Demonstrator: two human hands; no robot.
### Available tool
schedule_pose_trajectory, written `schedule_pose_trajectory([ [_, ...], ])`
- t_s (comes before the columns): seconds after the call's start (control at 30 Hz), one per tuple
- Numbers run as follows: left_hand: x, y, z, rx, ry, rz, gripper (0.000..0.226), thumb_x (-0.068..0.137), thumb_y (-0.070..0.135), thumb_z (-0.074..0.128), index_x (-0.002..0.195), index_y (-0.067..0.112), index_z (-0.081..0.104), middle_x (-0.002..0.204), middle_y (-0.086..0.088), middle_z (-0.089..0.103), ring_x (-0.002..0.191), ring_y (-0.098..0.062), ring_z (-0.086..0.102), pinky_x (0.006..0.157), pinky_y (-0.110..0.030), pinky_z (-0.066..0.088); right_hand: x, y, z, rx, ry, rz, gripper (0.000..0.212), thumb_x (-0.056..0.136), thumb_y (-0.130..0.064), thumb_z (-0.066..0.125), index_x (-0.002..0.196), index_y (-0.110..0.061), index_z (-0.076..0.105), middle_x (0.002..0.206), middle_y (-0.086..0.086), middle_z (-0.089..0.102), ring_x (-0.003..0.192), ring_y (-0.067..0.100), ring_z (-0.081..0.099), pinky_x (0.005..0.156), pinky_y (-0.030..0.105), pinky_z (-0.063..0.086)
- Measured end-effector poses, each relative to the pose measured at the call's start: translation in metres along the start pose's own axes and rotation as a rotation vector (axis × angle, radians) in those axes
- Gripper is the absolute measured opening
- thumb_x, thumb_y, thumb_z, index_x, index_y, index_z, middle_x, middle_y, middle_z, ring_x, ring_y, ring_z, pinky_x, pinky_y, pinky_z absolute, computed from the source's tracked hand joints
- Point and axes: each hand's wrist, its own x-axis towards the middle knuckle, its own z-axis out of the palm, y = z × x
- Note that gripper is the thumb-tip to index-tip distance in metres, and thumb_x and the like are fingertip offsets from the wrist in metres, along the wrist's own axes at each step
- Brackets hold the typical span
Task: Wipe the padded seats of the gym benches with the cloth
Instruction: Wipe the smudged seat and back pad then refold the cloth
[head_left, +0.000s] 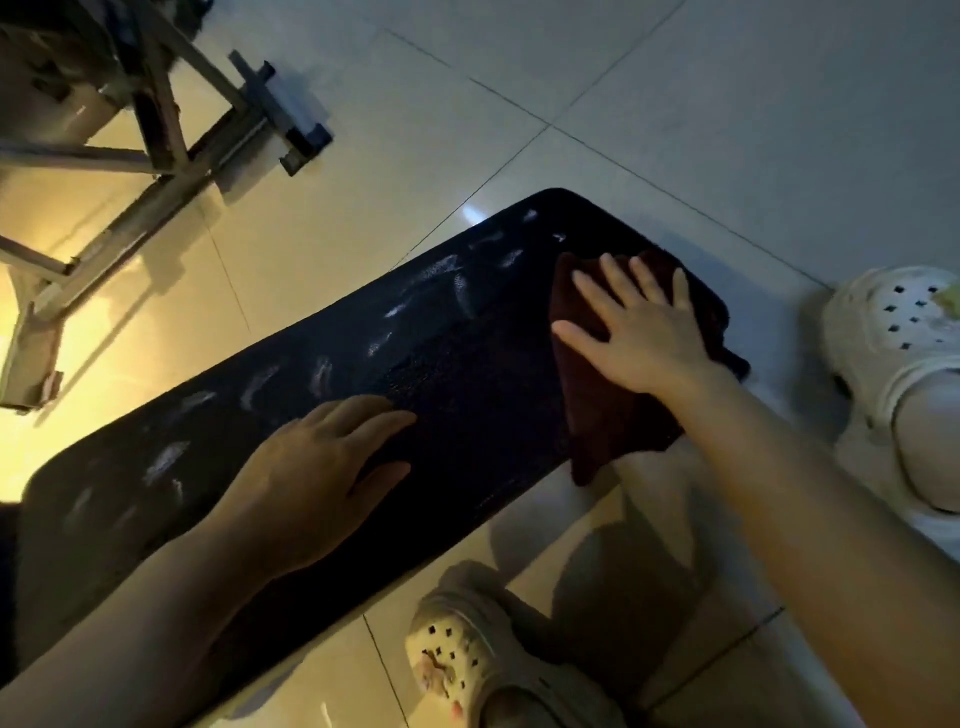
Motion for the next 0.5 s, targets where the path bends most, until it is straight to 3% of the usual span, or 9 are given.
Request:
schedule_pose_trajectory([
  [0.1, -0.014, 0.007, 0.024, 0.065, -0.035, -0.121, 0.061, 0.090, 0.056, 0.028, 0.139, 0.025, 0.047, 0.140, -0.009, 0.053, 0.123, -0.033, 0.056, 0.092, -0.047, 0.043, 0.010, 0.016, -0.006, -0.018, -0.002, -0.043, 0.085, 0.081, -0.077, 0.000, 0.155, -0.035, 0.001, 0.165, 0.001, -0.006, 0.151, 0.023, -0.006, 0.121, 0.049, -0.006],
  [0.17, -0.020, 0.024, 0.041, 0.068, 0.018, -0.200, 0.057, 0.096, 0.055, 0.025, 0.139, 0.024, 0.046, 0.141, -0.010, 0.053, 0.127, -0.032, 0.053, 0.099, -0.048, 0.037, 0.009, 0.009, -0.005, -0.029, -0.011, -0.060, 0.086, 0.083, -0.074, -0.003, 0.156, -0.028, -0.001, 0.164, 0.006, -0.007, 0.151, 0.026, -0.007, 0.121, 0.048, -0.007],
  [0.23, -0.024, 0.044, 0.054, -0.017, 0.113, -0.333, 0.058, 0.101, 0.054, 0.016, 0.141, 0.023, 0.043, 0.146, -0.010, 0.047, 0.138, -0.027, 0.037, 0.114, -0.048, 0.026, 0.000, -0.008, -0.004, -0.054, -0.011, -0.126, 0.087, 0.086, -0.074, -0.009, 0.156, -0.023, -0.004, 0.164, 0.009, -0.008, 0.150, 0.029, -0.008, 0.121, 0.047, -0.007],
  [0.3, -0.026, 0.057, 0.065, -0.059, 0.244, -0.450, 0.056, 0.101, 0.049, 0.021, 0.140, 0.018, 0.045, 0.147, -0.013, 0.045, 0.142, -0.028, 0.029, 0.115, -0.049, 0.017, -0.018, -0.040, -0.001, -0.053, -0.027, -0.312, 0.084, 0.086, -0.070, -0.009, 0.155, -0.022, -0.007, 0.163, 0.009, -0.011, 0.150, 0.029, -0.011, 0.121, 0.046, -0.009],
  [0.4, -0.023, 0.062, 0.067, -0.034, 0.406, -0.513, 0.053, 0.100, 0.045, 0.026, 0.139, 0.014, 0.043, 0.143, -0.016, 0.048, 0.139, -0.031, 0.033, 0.114, -0.049, 0.018, -0.054, -0.092, 0.013, 0.010, -0.063, -0.657, 0.075, 0.094, -0.064, 0.009, 0.155, -0.023, -0.001, 0.163, 0.007, -0.008, 0.150, 0.028, -0.010, 0.119, 0.044, -0.012],
  [0.5, -0.019, 0.063, 0.071, -0.007, 0.409, -0.501, 0.054, 0.102, 0.046, 0.022, 0.140, 0.014, 0.042, 0.138, -0.018, 0.053, 0.134, -0.032, 0.039, 0.110, -0.050, 0.024, -0.066, -0.104, 0.020, 0.069, -0.075, -0.794, 0.070, 0.096, -0.062, 0.015, 0.156, -0.024, 0.009, 0.164, 0.005, 0.002, 0.151, 0.025, -0.003, 0.120, 0.044, -0.006],
])
